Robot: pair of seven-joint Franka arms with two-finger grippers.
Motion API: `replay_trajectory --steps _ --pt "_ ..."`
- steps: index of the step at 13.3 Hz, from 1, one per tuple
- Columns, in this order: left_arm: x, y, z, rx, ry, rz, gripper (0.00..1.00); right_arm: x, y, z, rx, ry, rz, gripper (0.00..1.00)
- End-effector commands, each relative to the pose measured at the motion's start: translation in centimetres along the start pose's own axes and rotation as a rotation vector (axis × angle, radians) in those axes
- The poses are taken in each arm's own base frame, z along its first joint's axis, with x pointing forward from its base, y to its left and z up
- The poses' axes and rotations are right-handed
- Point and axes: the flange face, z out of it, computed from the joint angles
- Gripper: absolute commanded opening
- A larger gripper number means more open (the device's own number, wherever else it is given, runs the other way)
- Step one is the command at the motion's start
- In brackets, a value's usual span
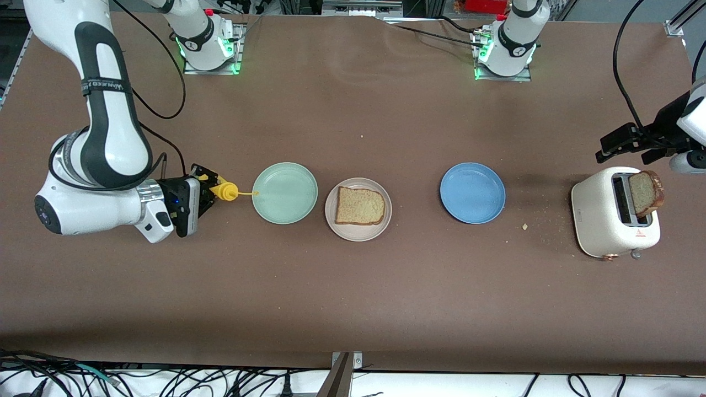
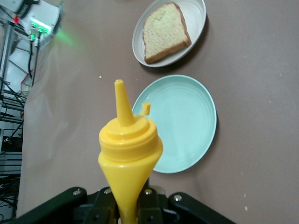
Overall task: Make sandwich in beige plate with both arms
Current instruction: 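Carry the mustard bottle back beside the lettuce with the right gripper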
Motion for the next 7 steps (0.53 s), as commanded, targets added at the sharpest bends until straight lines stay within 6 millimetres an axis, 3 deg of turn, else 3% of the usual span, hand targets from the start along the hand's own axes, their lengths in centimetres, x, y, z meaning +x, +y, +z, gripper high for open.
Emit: replay_trajectory --steps 1,4,6,7 --pt "-1.5 -0.5 -0.9 0.07 0.023 0.0 1.0 -3.0 0.9 0.4 0.039 0.14 -0.09 0.0" --pt "-1.7 0.0 -0.8 0.105 0.021 0.017 1.0 -6.8 2.5 2.2 0.06 0.304 -0.22 0.0" --pt "-1.6 0.8 -0.5 0.135 0.012 0.024 1.0 -9.3 3.2 2.2 0.049 0.337 -0.279 0.0" --pt "-1.3 0.8 0.1 0.139 0.003 0.024 1.0 -10.9 4.4 3.9 0.048 0.387 -0.363 0.0"
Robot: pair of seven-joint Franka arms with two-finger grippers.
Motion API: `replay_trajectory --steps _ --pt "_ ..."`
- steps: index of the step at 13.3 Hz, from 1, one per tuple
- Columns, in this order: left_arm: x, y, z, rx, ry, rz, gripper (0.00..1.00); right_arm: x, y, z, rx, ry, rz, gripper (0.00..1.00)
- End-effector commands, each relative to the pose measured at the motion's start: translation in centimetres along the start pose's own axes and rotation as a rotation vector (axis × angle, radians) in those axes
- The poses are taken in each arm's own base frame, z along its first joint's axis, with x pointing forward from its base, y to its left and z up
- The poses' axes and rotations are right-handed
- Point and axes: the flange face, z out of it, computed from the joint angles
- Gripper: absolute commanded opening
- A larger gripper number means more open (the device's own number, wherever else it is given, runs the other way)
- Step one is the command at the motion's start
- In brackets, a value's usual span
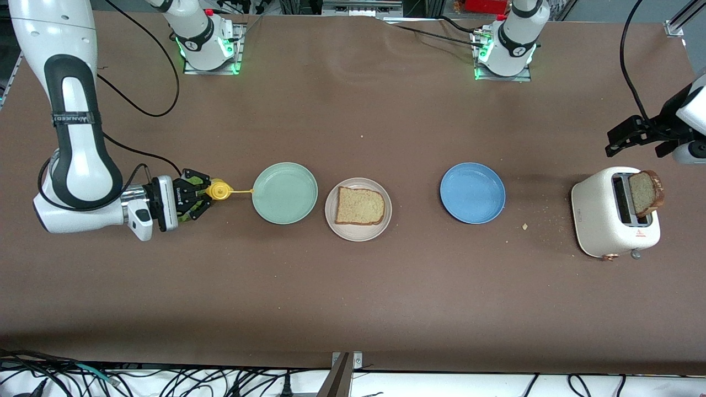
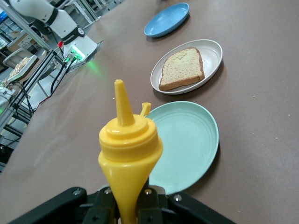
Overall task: Make sandwich in beige plate with both arms
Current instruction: 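Carry the mustard bottle back beside the lettuce with the right gripper, then set down the mustard, open the right gripper and draw back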
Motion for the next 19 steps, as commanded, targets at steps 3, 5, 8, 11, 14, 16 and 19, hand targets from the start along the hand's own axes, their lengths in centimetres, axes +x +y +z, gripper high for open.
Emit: replay_trajectory --steps 3,5,8,11,14,16,19 --pt "0.0 0.5 1.1 0.04 -0.012 -0.001 1.0 -6.1 -0.3 1.7 0.022 0.236 -0.29 0.0" --pt "0.1 0.5 1.2 0.04 -0.012 0.005 1.0 -7.8 -0.6 2.4 0.041 0.31 -0.371 0.0" --pt "0.1 0.5 1.1 0.042 -0.007 0.007 1.0 -9.9 -0.1 3.7 0.043 0.341 -0.417 0.0" --pt "0.3 0.3 1.5 0.043 -0.012 0.005 1.0 -11.1 0.6 4.7 0.026 0.363 -0.43 0.02" --pt "0.7 0.2 2.2 0.046 -0.02 0.003 1.0 -11.2 1.0 5.1 0.014 0.351 -0.428 0.16" --pt "0.7 0.1 2.1 0.054 -0.016 0.005 1.0 -11.7 1.2 5.6 0.019 0.35 -0.419 0.32" --pt "0.8 0.1 2.1 0.054 -0.01 0.005 1.0 -11.6 1.3 5.4 0.013 0.353 -0.421 1.0"
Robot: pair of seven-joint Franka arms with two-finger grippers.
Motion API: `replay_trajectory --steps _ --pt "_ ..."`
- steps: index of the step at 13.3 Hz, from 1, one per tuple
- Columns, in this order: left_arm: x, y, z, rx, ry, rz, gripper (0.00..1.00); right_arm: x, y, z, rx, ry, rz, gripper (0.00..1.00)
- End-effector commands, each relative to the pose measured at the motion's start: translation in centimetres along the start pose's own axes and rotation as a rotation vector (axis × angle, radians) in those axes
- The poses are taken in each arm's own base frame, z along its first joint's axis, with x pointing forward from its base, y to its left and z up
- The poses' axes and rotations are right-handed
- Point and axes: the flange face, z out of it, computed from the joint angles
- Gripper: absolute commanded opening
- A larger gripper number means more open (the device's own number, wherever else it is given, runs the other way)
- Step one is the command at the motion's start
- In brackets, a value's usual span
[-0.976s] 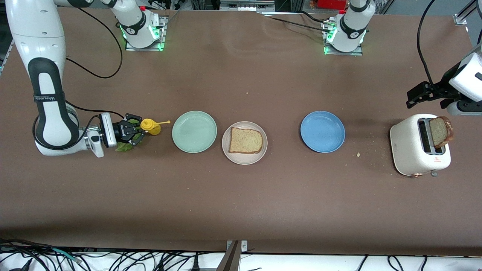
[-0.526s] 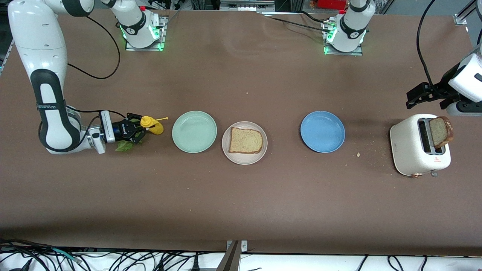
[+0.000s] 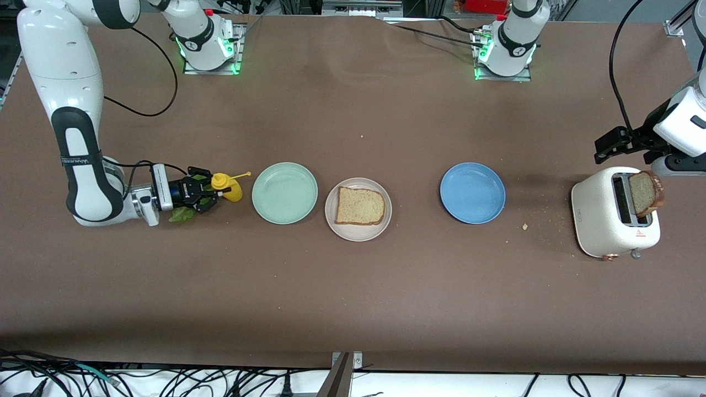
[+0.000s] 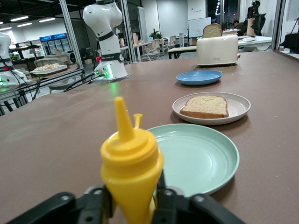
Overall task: Make sandwich in beige plate with both arms
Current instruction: 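Set down the mustard, open the right gripper and draw back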
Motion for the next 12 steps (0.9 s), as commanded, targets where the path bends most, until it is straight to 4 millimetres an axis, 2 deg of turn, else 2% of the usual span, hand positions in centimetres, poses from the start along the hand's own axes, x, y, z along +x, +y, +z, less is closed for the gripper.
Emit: replay_trajectory --steps 1,4,7,9,12 --pt "0.0 -0.3 -0.2 0.034 0.013 0.004 1.0 -0.1 0.3 -0.1 -0.016 0.019 -0.018 1.0" --pt "0.0 -0.3 -0.2 0.034 0.014 0.004 1.0 -0.2 0.2 -1.8 -0.031 0.001 -0.008 1.0" --pt "0.0 -0.3 -0.1 0.034 0.014 0.004 1.0 0.3 -0.1 -6.7 -0.034 -0.102 0.074 1.0" --pt "0.0 -0.3 -0.2 0.034 0.016 0.004 1.0 1.9 -0.2 -9.6 -0.03 -0.152 0.197 1.0" --pt "0.1 -0.3 -0.2 0.034 0.017 0.004 1.0 3.7 0.1 -11.6 -0.034 -0.202 0.362 1.0"
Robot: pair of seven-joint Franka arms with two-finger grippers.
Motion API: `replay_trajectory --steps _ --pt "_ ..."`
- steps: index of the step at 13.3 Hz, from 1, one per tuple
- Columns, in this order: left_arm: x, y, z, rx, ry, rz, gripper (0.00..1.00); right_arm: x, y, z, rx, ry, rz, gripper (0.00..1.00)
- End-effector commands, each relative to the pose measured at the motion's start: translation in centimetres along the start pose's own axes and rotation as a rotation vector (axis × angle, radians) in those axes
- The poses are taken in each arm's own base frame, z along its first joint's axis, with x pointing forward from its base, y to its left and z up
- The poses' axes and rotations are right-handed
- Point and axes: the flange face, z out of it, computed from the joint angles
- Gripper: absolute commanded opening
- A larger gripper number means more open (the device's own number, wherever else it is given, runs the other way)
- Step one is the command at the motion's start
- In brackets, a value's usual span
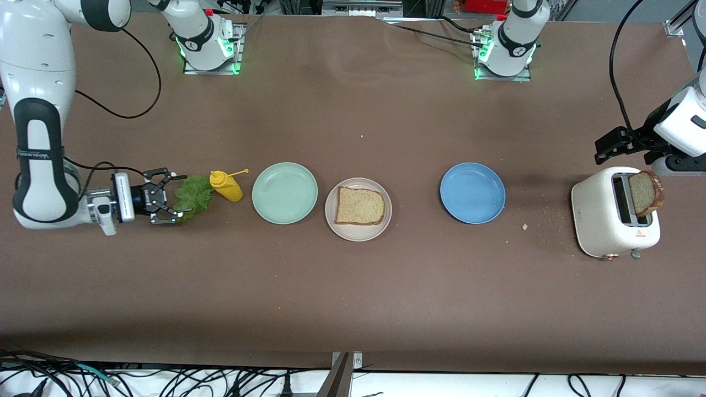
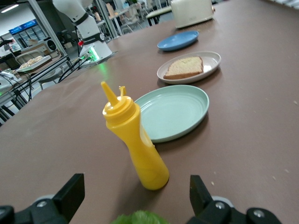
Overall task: Make sandwich in beige plate with both arms
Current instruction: 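Set down the mustard, open the right gripper and draw back, then grasp the lettuce leaf with the right gripper and lift it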
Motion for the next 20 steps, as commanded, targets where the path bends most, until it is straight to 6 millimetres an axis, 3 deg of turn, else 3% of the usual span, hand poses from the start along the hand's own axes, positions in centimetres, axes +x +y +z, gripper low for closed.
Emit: replay_trajectory --steps 1,7,9,11,15,18,20 --pt "0.0 -0.3 -0.2 0.033 0.012 0.005 1.0 1.7 -0.4 -2.2 0.001 -0.037 0.18 1.0" --pt "0.0 -0.3 -0.2 0.033 0.012 0.005 1.0 10.9 -3.3 -7.7 -0.179 -0.237 0.659 1.0" --pt "0.0 -0.3 -0.2 0.033 0.012 0.005 1.0 15.5 -3.8 -7.8 -0.307 -0.404 0.755 1.0" --pt "0.0 -0.3 -0.2 0.033 0.012 0.005 1.0 18.1 -3.7 -7.1 -0.411 -0.532 0.818 1.0" --pt "0.0 -0.4 -0.2 0.033 0.012 0.003 1.0 17.3 -3.9 -6.9 -0.534 -0.663 1.082 1.0" --pt "0.0 -0.5 -0.2 0.033 0.012 0.001 1.0 17.4 -3.0 -4.2 -0.661 -0.779 1.256 1.0" --pt "0.1 -0.5 -0.1 0.034 0.011 0.002 1.0 16.3 -1.6 -2.7 -0.757 -0.811 1.351 1.0"
